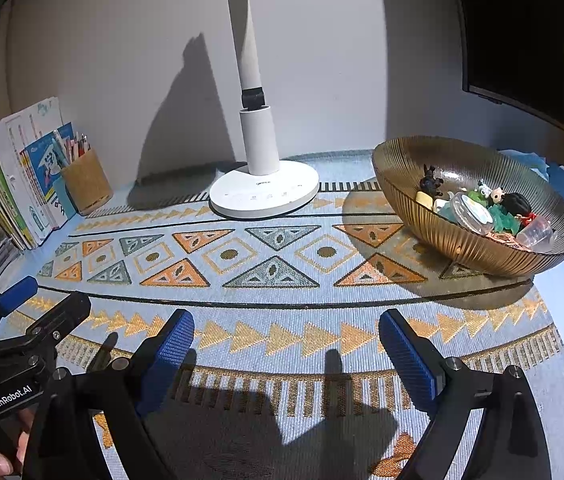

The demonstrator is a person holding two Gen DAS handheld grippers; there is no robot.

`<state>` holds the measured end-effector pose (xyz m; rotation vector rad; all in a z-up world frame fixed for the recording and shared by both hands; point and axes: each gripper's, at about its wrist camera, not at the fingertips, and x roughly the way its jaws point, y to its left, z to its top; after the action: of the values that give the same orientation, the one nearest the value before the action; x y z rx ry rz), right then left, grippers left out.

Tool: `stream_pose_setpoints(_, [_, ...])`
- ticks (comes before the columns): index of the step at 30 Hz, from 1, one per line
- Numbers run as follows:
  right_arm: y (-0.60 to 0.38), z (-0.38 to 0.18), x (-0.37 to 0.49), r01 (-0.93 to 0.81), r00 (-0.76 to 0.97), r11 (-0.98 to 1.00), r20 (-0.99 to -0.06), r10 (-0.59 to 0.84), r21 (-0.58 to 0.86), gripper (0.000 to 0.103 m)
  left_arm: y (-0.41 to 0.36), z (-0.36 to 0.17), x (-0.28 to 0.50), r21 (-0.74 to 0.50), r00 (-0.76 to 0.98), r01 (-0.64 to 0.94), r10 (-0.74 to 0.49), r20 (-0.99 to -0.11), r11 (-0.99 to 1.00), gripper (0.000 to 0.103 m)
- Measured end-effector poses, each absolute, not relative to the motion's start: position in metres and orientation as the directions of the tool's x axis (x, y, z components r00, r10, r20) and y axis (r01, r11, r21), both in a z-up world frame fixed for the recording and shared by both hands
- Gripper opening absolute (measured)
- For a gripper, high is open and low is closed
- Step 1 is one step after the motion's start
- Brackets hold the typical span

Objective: Organize rigid objects

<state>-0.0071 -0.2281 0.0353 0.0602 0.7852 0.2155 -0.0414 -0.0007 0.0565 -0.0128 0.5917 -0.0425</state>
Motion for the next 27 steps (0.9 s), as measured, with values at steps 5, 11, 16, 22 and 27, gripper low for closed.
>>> stream_pose_setpoints(5, [-0.228,0.035,-0.007,-0.169,0.686,0.977,-0.695,0.214,0.134,0.093,-0.002,0.056,-0.04,-0.019,0.825,0.035,-0.039,-0.563,0.999,0.102])
stream_pose_setpoints(11, [-0.222,0.027,0.0,-0.176,0.646,0.979,-0.739,0.192,0.101,0.093,-0.002,0.049,-0.028,0.004,0.775,0.005,-0.001,-0.632,1.0,0.102])
stream_pose_setpoints(16, [-0.207,0.013,0.008,-0.207,0.586,0.977,-0.795,0.16,0.044,0.093,-0.005,0.04,-0.018,-0.003,0.708,0.02,-0.017,-0.706,1.0,0.102])
stream_pose_setpoints(22, [-0.206,-0.008,0.024,-0.223,0.462,0.972,-0.869,0.175,0.078,0.093,-0.003,0.027,-0.008,-0.022,0.632,0.022,-0.031,-0.774,1.0,0.102])
stream_pose_setpoints(27, [-0.211,-0.011,0.026,-0.207,0.439,0.974,-0.881,0.177,0.093,0.094,0.001,0.012,0.003,-0.054,0.551,0.019,-0.055,-0.833,0.998,0.102])
